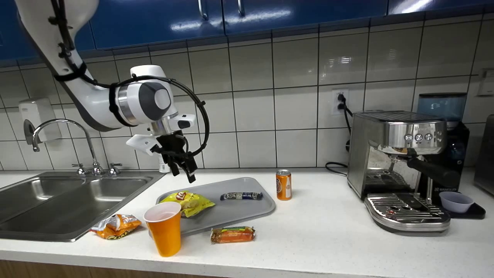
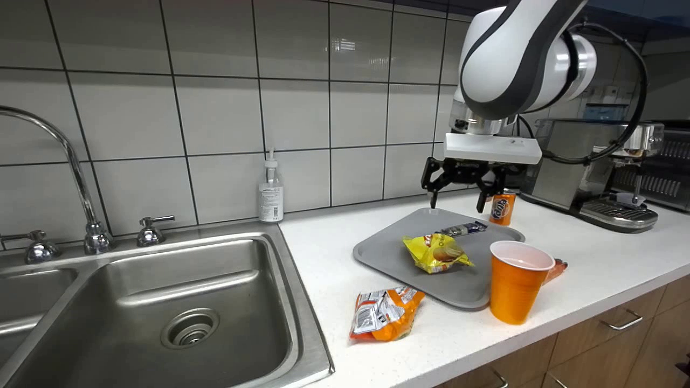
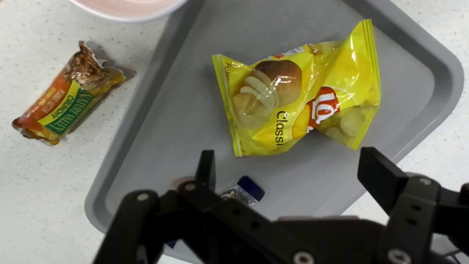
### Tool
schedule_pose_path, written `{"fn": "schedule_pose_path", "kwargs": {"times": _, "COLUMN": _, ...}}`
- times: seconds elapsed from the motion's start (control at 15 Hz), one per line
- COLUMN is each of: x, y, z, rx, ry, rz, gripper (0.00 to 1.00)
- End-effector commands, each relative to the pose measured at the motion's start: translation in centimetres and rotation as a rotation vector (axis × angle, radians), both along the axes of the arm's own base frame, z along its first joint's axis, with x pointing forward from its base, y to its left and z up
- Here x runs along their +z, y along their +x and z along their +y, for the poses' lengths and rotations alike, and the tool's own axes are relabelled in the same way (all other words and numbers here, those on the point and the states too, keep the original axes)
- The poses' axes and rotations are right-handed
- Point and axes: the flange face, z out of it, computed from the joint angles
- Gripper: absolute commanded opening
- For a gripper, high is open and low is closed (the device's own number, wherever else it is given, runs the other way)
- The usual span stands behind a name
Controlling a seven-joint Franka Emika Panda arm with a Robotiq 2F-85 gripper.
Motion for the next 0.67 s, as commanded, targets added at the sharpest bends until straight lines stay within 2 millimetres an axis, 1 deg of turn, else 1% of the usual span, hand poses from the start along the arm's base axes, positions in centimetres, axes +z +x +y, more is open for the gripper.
{"fn": "schedule_pose_path", "kwargs": {"times": 0.0, "x": -1.1, "y": 2.1, "z": 1.2, "rx": -0.065, "ry": -0.016, "rz": -0.018, "gripper": 1.0}}
{"fn": "schedule_pose_path", "kwargs": {"times": 0.27, "x": -2.8, "y": 3.5, "z": 2.0, "rx": -0.139, "ry": -0.033, "rz": -0.021, "gripper": 1.0}}
{"fn": "schedule_pose_path", "kwargs": {"times": 0.6, "x": -5.1, "y": 4.6, "z": 3.0, "rx": -0.195, "ry": -0.046, "rz": -0.007, "gripper": 1.0}}
